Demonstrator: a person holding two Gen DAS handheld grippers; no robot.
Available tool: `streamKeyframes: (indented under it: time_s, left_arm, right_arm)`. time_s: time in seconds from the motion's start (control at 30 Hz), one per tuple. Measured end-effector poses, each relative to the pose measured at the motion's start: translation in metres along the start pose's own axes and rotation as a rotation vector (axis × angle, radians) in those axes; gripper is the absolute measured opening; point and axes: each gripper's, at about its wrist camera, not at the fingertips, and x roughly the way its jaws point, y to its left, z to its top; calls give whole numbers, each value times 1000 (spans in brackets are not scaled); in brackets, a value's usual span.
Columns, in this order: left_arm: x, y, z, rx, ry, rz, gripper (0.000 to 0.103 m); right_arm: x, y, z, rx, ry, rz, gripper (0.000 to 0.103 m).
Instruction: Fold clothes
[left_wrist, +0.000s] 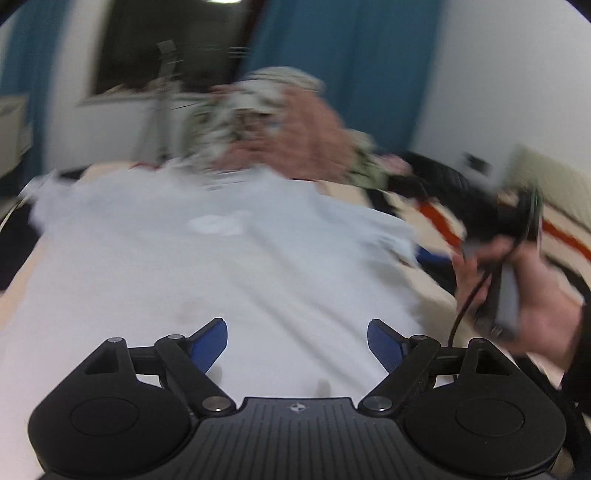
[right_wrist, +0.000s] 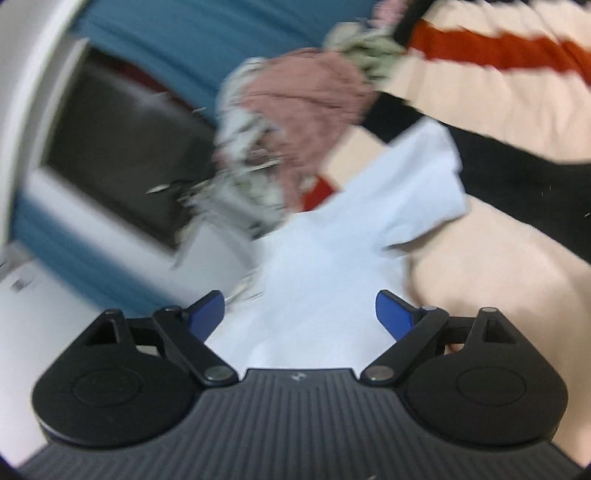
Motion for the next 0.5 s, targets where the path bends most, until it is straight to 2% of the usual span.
streamKeyframes:
  time_s: [0.1, 0.17, 0.23, 0.37, 0.43, 0.47, 0.5]
  left_arm:
    - [9, 34, 10, -55, -32, 63, 85]
    - [15, 56, 17, -91, -54, 106, 85]
    - [21, 78, 24, -127, -75, 148, 85]
    - [39, 101, 22, -185, -41, 172, 85]
    - [43, 109, 23, -199, -42, 191, 85]
    - [44, 111, 24, -198, -44, 200, 85]
    - [44, 112, 27, -190, -50, 216, 85]
  right_arm:
    - [51, -31, 6, 1, -59, -72, 92]
    - [78, -50, 11, 20, -82, -58, 92]
    - [98, -58, 13, 13, -123, -50, 91]
    - [131, -52, 31, -53, -196, -85, 91]
    - [147, -48, 40, -91, -231, -106, 80]
    - [154, -45, 46, -111, -233, -135, 68]
    - [159, -42, 54, -132, -217, -185, 46]
